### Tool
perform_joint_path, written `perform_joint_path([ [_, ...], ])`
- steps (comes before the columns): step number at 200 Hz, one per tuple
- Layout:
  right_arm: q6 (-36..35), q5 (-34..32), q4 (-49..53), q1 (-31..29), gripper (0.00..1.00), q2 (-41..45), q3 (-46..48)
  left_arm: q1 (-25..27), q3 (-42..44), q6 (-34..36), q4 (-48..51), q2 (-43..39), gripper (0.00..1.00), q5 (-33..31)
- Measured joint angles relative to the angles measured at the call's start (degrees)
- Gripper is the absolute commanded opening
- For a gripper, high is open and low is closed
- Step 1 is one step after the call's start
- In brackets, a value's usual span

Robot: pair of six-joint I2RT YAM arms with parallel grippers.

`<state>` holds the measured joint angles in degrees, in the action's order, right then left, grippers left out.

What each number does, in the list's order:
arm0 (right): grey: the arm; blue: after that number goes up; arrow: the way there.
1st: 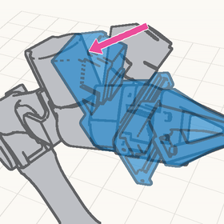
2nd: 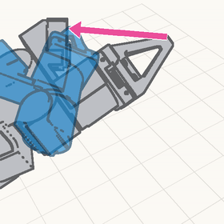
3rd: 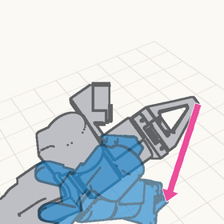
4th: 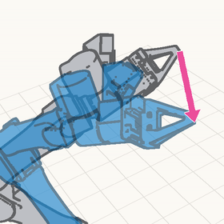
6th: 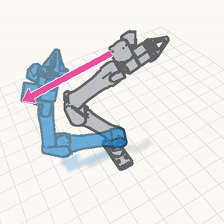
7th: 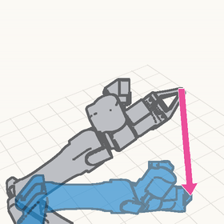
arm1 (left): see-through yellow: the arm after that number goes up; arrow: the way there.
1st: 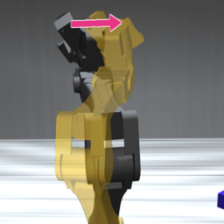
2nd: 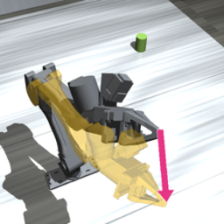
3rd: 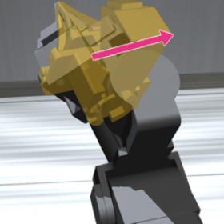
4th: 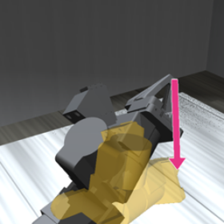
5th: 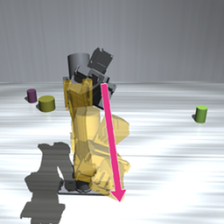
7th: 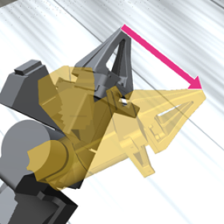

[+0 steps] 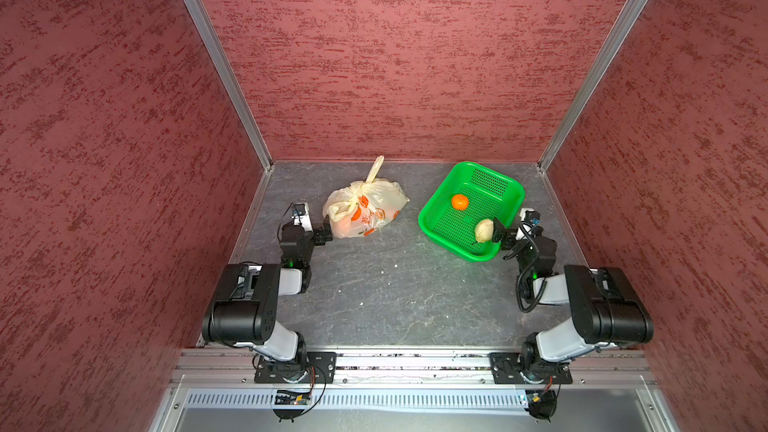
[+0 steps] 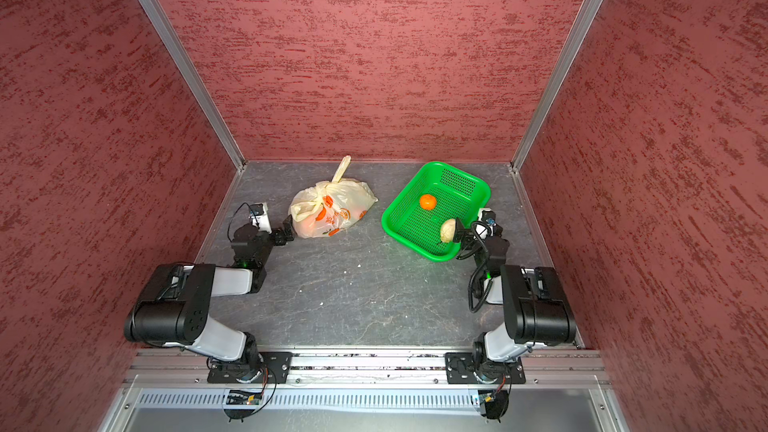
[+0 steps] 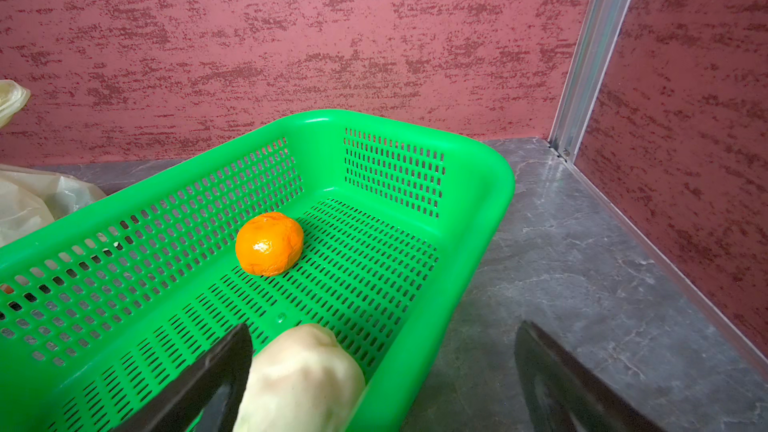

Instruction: Untie the knot of the plastic bag and take out the fruit

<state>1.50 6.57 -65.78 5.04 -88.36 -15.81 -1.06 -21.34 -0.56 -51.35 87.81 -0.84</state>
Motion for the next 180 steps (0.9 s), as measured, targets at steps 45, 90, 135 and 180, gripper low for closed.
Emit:
perform_joint_path([
  [45,0.33,-1.29,0.74,0.00,0.99,0.07,-0.20,0.00,0.00,-0.02,0.00,0.00,1.00,0.00],
  [90,2.38,-4.24,21.31,0.00,0.99,6.69,-10.82,0.11,-2.64,0.39,9.99,-4.52,1.00,1.38],
  [135,7.76,-8.66,50.82,-3.37,0.99,12.26,-29.31,1.05,-11.45,-0.28,28.46,-18.01,1.00,5.14],
  [180,13.88,-14.34,84.24,-10.27,0.99,8.63,-44.22,5.40,-15.58,-4.15,42.93,-24.90,1.00,7.21],
])
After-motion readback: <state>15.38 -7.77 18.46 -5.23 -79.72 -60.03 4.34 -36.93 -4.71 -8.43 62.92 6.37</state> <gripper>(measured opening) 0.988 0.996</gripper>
